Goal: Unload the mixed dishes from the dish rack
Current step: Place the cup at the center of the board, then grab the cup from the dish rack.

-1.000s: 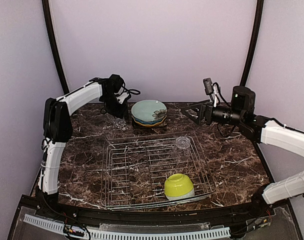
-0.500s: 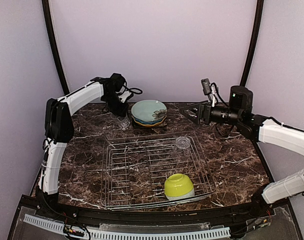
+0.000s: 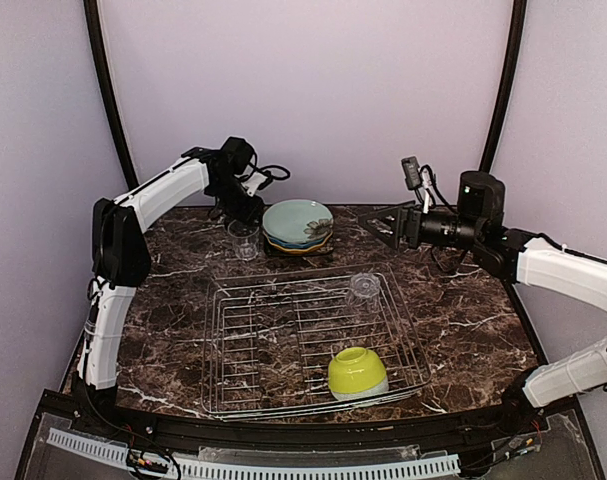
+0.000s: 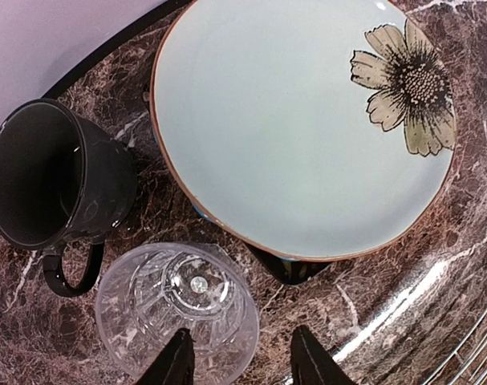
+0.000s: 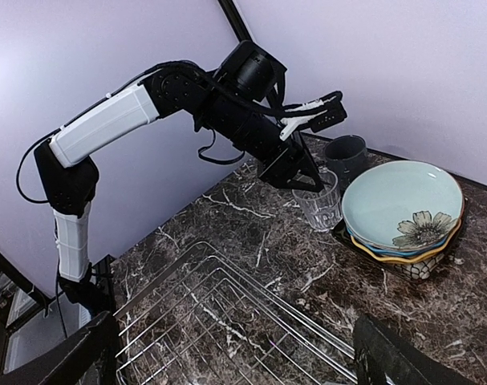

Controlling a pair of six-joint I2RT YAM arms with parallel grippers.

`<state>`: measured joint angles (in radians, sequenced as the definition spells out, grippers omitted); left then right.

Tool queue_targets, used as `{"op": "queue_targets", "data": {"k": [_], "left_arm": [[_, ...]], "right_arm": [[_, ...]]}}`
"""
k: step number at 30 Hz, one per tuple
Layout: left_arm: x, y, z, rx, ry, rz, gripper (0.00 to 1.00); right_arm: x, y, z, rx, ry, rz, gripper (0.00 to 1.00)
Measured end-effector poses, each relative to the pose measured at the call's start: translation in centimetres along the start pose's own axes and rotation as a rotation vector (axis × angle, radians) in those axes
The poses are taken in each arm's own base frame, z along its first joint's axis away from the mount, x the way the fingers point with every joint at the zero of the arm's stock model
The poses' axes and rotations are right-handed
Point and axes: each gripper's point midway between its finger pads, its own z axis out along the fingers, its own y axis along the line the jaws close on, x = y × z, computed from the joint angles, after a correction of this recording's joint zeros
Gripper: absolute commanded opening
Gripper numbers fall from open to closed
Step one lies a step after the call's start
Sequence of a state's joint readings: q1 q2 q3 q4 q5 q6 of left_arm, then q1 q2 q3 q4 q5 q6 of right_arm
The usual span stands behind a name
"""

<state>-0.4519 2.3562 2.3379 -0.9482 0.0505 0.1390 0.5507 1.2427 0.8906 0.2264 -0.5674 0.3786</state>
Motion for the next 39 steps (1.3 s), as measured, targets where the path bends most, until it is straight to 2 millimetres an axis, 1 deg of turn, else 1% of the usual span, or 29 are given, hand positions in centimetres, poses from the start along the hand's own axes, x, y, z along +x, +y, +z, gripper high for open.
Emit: {"op": "queue_targets", "data": {"k": [3, 4, 6, 9, 10, 11, 12, 14, 15, 16, 18, 19, 20, 24, 26, 30, 33, 36, 39], "left_arm": [[-0.7, -0.4, -0.7, -0.004, -0.019, 0.014, 0.57], [-0.9, -0.5, -0.9, -0.004, -0.025, 0.018, 0.64], [-1.1, -0.6, -1.0, -0.009, -0.029, 0.021, 0.72], [-1.1, -0.6, -1.1, -0.016, -0.027, 0.018, 0.75], [-1.2, -0.6, -1.4, -0.018, -0.031, 0.017, 0.82], [-1.3, -0.6, -1.7, -0.019, -0.037, 0.015, 0.85], [-1.4, -0.6, -2.2, -0.020, -0.045, 0.017, 0.88], [-1.7, -0.7, -3.8, -0.022, -0.072, 0.004, 0.90], [-2.0, -0.7, -5.1, -0.023, -0.099, -0.001, 0.91], [-2.3, -0.8, -6.4, -0.023, -0.123, -0.004, 0.97], [-3.0, -1.0, -9.0, -0.022, -0.194, -0.010, 0.98], [-3.2, -1.1, -10.8, -0.022, -0.241, -0.014, 0.99], [-3.3, -1.2, -12.1, -0.021, -0.277, -0.016, 0.99], [-3.0, -2.0, -16.7, -0.013, -0.441, -0.016, 0.99], [-2.7, -2.2, -18.3, -0.017, -0.528, -0.021, 0.99], [-1.8, -2.4, -20.4, -0.022, -0.648, -0.058, 0.99], [-2.2, -2.4, -21.8, -0.014, -0.718, -0.089, 0.99], [-2.4, -2.4, -22.5, -0.003, -0.759, -0.116, 0.99], [-2.3, -2.5, -22.2, 0.006, -0.764, -0.132, 0.99]], "right_arm": [[0.1, -0.3, 0.0, 0.018, 0.013, 0.002, 0.99], [0.2, -0.4, 0.0, 0.027, 0.019, -0.001, 0.99], [0.1, -0.7, -0.1, 0.051, 0.029, -0.010, 0.99], [0.3, -1.3, -0.3, 0.095, 0.056, -0.022, 0.98], [0.5, -1.6, -0.3, 0.113, 0.073, -0.024, 0.98], [0.7, -1.8, -0.4, 0.129, 0.086, -0.026, 0.98], [0.8, -1.9, -0.5, 0.138, 0.100, -0.029, 0.98], [0.8, -2.2, -0.6, 0.162, 0.130, -0.036, 0.97], [0.8, -2.3, -0.6, 0.171, 0.144, -0.037, 0.97], [1.0, -2.4, -0.6, 0.182, 0.161, -0.040, 0.97], [1.5, -2.8, -0.5, 0.203, 0.194, -0.038, 0.98], [2.0, -3.1, -0.5, 0.221, 0.219, -0.036, 0.97], [2.5, -3.4, -0.4, 0.234, 0.241, -0.032, 0.98], [5.5, -4.2, 0.1, 0.279, 0.370, -0.027, 0.98], [7.0, -4.3, 0.9, 0.294, 0.444, -0.042, 0.98], [9.9, -4.4, 2.3, 0.331, 0.578, -0.093, 0.99], [11.6, -4.8, 2.9, 0.365, 0.659, -0.118, 0.99], [12.8, -5.7, 3.0, 0.411, 0.721, -0.131, 0.99], [13.8, -6.7, 2.9, 0.454, 0.765, -0.136, 0.99]]}}
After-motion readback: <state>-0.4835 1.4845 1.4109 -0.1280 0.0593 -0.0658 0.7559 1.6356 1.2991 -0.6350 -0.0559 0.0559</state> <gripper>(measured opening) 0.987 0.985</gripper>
